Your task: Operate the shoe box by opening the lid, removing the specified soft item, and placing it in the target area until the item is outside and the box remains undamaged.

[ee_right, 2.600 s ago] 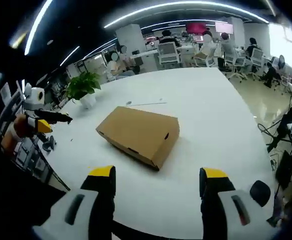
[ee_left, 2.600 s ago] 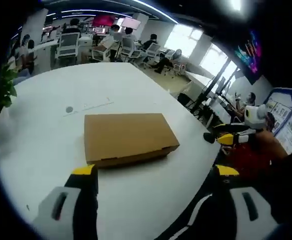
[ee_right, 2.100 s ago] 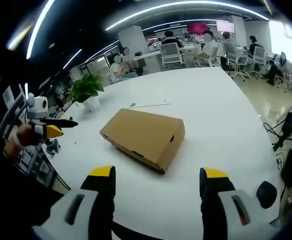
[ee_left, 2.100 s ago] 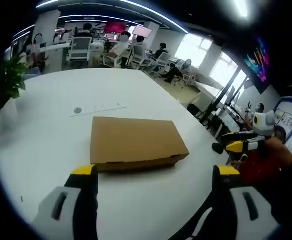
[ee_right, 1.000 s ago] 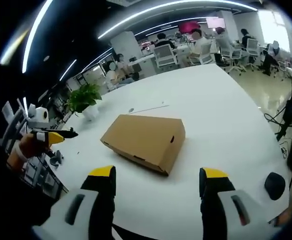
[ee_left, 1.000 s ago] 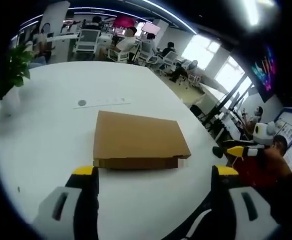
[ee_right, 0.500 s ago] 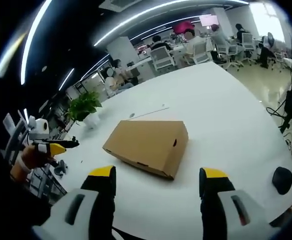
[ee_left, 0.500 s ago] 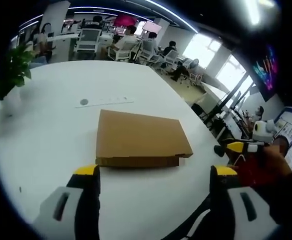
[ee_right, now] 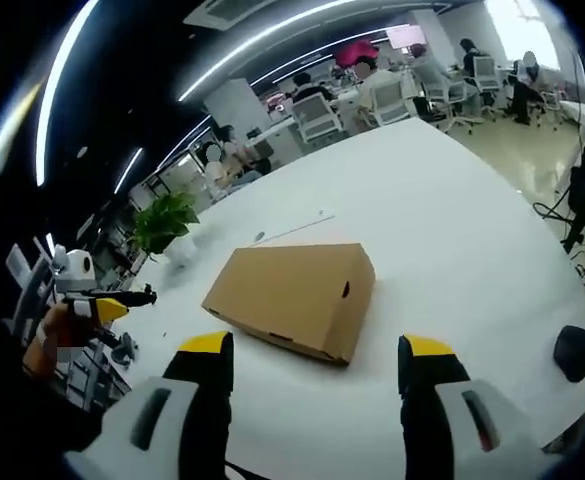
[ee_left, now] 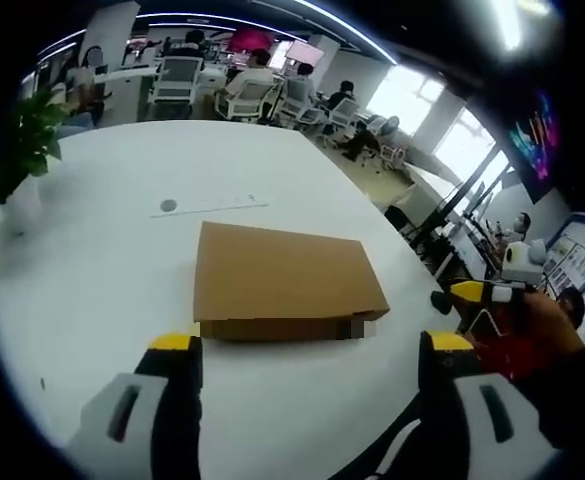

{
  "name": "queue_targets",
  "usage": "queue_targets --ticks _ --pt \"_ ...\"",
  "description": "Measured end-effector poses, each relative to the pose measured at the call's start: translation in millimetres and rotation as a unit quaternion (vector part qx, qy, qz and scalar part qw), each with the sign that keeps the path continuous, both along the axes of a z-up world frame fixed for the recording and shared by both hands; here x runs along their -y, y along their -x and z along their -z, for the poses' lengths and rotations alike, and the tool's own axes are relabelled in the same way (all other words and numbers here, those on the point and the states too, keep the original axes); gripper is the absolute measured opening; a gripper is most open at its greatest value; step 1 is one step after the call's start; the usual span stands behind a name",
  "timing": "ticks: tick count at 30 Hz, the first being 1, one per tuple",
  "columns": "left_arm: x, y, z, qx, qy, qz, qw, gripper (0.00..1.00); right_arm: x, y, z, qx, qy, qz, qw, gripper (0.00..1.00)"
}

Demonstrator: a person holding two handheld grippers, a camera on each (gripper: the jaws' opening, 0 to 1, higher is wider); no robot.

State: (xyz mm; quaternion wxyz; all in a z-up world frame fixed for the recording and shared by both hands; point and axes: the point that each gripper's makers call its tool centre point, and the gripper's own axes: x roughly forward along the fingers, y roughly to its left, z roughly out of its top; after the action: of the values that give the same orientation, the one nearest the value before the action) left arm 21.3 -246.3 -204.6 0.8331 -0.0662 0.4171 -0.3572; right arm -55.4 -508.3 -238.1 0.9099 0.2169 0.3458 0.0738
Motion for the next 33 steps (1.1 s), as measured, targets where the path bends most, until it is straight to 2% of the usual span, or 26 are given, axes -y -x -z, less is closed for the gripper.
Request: queue_targets --ticks 19,29,33 --pt "0.2 -3.8 -4.4 0.007 0.002 -0.006 1.0 0.91 -4.6 -27.7 25.0 -0.018 -0.012 -0.017 0.9996 0.67" --pt "-9.5 -0.6 -2.5 0.01 -0.01 -0.005 0.9999 0.9 -6.6 -45.2 41.0 -0.032 -0.036 -0.015 0.9988 0.67" --pt "-9.3 -2.8 -5.4 0.014 -0.008 -0.009 0.9998 0.91 -7.3 -44.1 42.6 -0.037 -0.044 -0.013 0.9983 0.66"
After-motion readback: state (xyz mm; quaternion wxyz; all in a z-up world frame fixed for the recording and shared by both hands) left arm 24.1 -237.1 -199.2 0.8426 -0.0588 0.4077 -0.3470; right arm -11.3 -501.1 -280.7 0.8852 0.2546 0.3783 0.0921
